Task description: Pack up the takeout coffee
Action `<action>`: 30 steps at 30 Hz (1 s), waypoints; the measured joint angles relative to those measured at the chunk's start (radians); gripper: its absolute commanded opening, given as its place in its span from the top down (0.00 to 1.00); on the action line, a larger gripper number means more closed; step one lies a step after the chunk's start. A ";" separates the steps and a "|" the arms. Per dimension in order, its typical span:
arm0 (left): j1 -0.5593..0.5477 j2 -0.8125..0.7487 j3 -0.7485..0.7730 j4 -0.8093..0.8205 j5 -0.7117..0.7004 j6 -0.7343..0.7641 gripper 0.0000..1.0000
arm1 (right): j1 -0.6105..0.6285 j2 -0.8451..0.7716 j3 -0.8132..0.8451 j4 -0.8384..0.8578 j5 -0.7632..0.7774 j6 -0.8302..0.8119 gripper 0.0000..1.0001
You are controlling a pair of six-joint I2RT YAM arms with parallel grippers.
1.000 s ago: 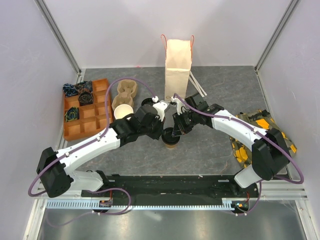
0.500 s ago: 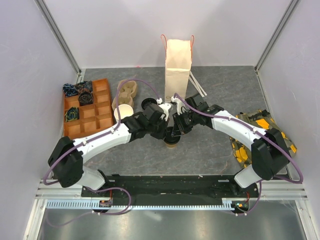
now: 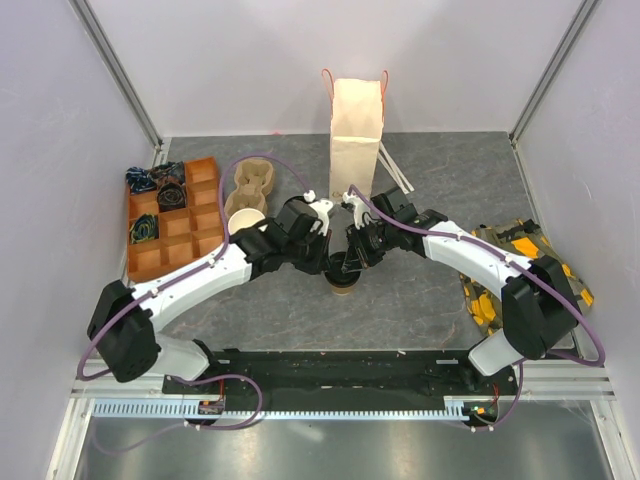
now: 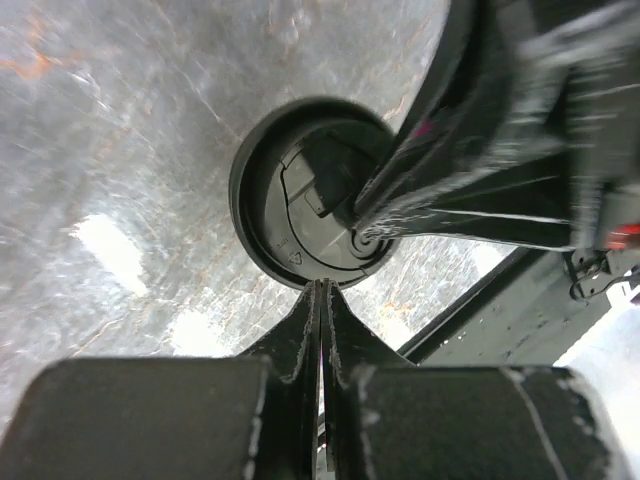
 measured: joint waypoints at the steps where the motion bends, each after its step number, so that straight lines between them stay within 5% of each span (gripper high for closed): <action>1: -0.002 -0.008 0.009 -0.007 -0.008 0.000 0.94 | 0.000 0.000 0.000 0.000 0.000 0.000 0.82; 20: 0.006 0.064 0.001 0.003 -0.009 -0.068 0.96 | -0.012 0.000 -0.009 0.008 -0.024 0.007 0.83; 30: 0.006 -0.038 0.013 -0.043 0.006 -0.068 0.84 | -0.013 -0.002 -0.008 0.009 -0.040 0.005 0.78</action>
